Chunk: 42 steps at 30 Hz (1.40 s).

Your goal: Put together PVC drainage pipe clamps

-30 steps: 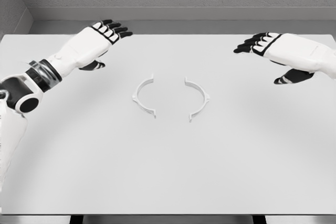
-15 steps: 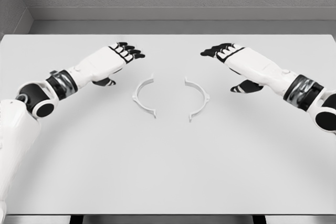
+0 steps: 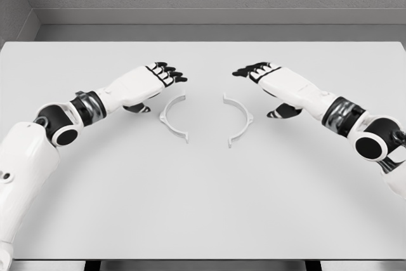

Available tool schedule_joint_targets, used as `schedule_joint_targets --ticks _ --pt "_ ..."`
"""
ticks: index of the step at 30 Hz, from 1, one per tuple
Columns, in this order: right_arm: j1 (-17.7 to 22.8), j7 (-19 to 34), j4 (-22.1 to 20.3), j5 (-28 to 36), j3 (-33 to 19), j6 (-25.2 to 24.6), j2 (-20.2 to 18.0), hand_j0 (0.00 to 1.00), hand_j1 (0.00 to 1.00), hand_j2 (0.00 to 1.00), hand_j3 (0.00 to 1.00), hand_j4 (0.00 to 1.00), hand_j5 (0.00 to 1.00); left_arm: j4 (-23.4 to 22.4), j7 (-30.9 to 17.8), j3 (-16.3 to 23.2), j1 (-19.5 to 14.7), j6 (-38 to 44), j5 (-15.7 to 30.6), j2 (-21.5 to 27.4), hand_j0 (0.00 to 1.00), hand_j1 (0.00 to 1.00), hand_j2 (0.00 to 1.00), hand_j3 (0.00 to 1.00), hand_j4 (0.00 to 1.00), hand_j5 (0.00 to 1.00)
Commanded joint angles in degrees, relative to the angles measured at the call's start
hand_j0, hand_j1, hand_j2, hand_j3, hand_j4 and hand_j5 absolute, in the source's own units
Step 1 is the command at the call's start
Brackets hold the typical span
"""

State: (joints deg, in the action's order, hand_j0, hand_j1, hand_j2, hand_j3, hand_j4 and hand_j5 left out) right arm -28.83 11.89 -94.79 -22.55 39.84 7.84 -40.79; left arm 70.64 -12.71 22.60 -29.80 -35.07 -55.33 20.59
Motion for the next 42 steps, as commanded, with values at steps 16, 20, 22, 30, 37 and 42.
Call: schedule_joint_targets --ticks 16,20,22,30,37,42 --pt "-2.46 -0.20 8.13 -2.41 2.52 0.16 4.58 1.00 1.00 1.00 1.00 1.00 1.00 0.11 0.05 1.57 0.35 0.07 0.66 -0.90 1.00 1.00 1.00 1.00 1.00 1.00" --pt "-3.25 -0.20 9.89 -2.50 3.14 0.25 5.81 1.00 1.00 1.00 1.00 1.00 1.00 0.11 0.05 1.57 0.35 0.07 0.57 -1.61 1.00 1.00 1.00 1.00 1.00 1.00" --pt "-3.34 -0.20 10.59 -2.50 3.40 0.25 6.33 1.00 1.00 1.00 1.00 1.00 1.00 0.11 0.05 1.57 0.26 0.07 0.48 -2.31 1.00 1.00 1.00 1.00 1.00 1.00" --pt "-4.04 -0.38 12.26 -3.29 4.37 0.25 7.39 1.00 1.00 1.00 1.00 1.00 1.00 0.11 0.05 1.58 0.26 0.07 0.48 -2.84 1.00 1.00 1.00 1.00 1.00 1.00" --pt "-4.13 -0.38 12.08 -3.38 4.72 0.16 8.00 1.00 1.00 1.00 1.00 1.00 1.00 0.90 0.05 1.66 0.53 0.07 0.48 -3.36 1.00 1.00 1.00 1.00 1.00 1.00" --pt "-4.22 -0.38 12.08 -3.38 4.72 0.16 8.53 1.00 1.00 1.00 1.00 1.00 1.00 1.34 0.05 1.66 0.70 0.07 0.48 -4.24 1.00 1.00 1.00 1.00 1.00 1.00"
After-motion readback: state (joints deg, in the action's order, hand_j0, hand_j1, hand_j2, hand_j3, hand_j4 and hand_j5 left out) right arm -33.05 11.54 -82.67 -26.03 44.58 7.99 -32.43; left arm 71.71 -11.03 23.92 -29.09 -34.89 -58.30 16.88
